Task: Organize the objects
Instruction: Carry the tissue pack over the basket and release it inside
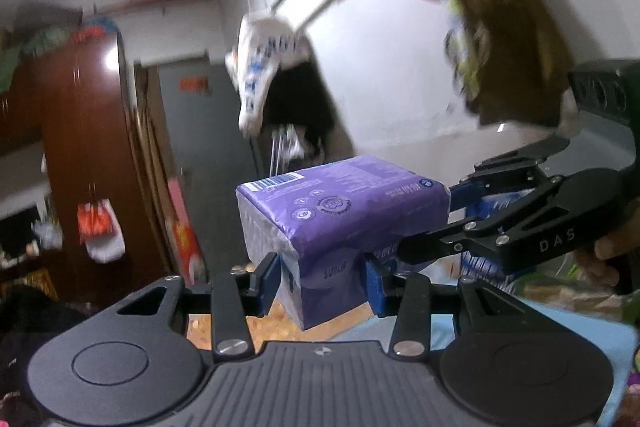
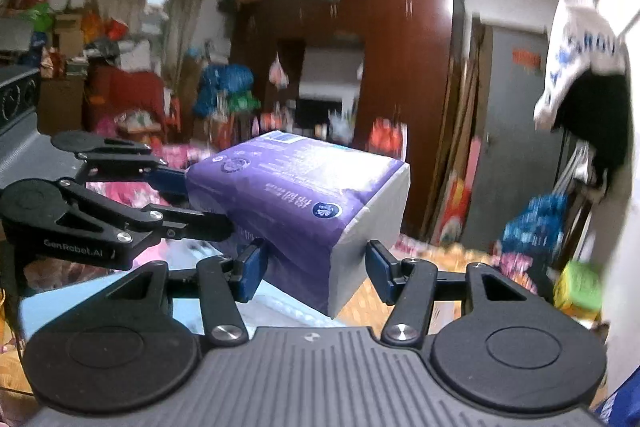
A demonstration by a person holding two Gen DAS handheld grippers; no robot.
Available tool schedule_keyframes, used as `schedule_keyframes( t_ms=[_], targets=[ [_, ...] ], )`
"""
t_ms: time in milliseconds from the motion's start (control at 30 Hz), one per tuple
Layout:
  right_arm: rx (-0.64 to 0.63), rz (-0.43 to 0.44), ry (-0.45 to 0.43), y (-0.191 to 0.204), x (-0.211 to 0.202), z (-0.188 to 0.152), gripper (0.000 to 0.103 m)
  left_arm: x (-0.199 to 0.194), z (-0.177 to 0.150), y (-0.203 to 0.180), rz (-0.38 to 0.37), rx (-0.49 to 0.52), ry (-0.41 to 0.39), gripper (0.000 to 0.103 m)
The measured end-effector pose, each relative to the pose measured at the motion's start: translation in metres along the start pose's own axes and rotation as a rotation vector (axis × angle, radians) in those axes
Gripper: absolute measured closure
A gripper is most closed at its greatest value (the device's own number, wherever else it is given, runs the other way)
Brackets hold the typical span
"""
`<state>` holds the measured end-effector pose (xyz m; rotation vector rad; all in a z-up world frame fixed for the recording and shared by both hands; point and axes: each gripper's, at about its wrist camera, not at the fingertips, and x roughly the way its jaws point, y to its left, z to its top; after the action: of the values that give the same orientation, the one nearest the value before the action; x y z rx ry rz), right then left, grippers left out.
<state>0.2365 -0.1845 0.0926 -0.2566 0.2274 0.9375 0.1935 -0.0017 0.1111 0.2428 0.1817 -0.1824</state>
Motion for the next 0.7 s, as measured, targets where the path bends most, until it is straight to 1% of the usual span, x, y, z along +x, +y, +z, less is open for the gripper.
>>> schedule_keyframes(
  t_ms=[100, 233, 367, 500, 633, 700],
  targets=[
    [0.018, -0.016, 0.083, -0.004, 0.029, -0.001, 0.045, 0.035, -0.002, 0.006, 0.006, -0.014, 0.089, 0.055],
    [0.031, -0.021, 0.163, -0.008, 0.047, -0.006, 0.045, 0.067, -0.006, 0.018, -0.007, -0.065, 0.194, 0.055],
    [0.025, -0.02, 0.233, -0.008, 0.057, -0.007, 0.045, 0.082, -0.011, 0.02, 0.003, -0.067, 0.281, 0.055],
    [0.031, -0.019, 0.312, -0.01, 0.068, -0.006, 0.045, 0.097, -0.014, 0.028, 0.001, -0.085, 0.396, 0.055],
    [0.041, -0.013, 0.38, -0.013, 0.078, -0.006, 0.044, 0.108, -0.019, 0.038, -0.018, -0.107, 0.488, 0.055],
    [0.05, -0.005, 0.392, -0.016, 0.079, -0.004, 0.043, 0.111, -0.02, 0.043, -0.037, -0.123, 0.51, 0.055]
  ],
)
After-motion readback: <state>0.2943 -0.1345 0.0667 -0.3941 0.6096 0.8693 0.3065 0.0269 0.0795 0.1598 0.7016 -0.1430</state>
